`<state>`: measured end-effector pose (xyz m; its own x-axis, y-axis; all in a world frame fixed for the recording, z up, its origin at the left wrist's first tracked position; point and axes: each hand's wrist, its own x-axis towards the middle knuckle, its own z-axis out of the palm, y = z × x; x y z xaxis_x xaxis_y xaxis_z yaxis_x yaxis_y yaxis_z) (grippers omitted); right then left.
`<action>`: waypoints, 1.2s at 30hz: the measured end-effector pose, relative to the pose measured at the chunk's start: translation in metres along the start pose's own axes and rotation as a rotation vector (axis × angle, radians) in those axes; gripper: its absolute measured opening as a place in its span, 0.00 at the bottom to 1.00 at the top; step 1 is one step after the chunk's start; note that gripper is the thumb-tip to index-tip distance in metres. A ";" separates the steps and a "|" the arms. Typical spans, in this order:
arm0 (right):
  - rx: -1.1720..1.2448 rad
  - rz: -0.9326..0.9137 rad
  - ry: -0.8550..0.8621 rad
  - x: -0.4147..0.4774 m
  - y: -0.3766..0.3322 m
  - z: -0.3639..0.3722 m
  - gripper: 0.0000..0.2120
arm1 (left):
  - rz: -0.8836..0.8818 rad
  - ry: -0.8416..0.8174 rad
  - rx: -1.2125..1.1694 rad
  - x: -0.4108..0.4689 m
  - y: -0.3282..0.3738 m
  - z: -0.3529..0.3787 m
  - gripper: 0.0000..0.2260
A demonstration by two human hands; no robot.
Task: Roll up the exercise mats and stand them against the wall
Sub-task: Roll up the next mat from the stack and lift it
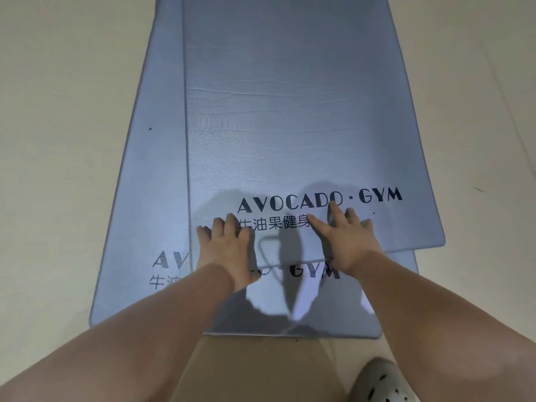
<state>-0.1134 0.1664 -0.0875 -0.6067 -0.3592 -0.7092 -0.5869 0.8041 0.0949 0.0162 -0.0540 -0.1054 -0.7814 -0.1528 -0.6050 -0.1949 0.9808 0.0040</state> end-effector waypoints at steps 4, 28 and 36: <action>0.059 -0.097 -0.016 -0.002 0.005 0.008 0.47 | 0.152 0.045 -0.098 -0.004 0.001 0.001 0.33; 0.260 -0.156 0.194 -0.034 -0.052 -0.015 0.08 | 0.196 -0.025 -0.142 -0.002 -0.045 -0.066 0.09; 0.591 -0.222 -0.179 -0.028 -0.037 -0.051 0.11 | 0.209 -0.458 -0.268 -0.003 -0.074 -0.098 0.10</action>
<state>-0.1021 0.1230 -0.0357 -0.3763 -0.5032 -0.7780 -0.2635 0.8631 -0.4308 -0.0254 -0.1381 -0.0257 -0.4943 0.1675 -0.8530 -0.2545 0.9104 0.3262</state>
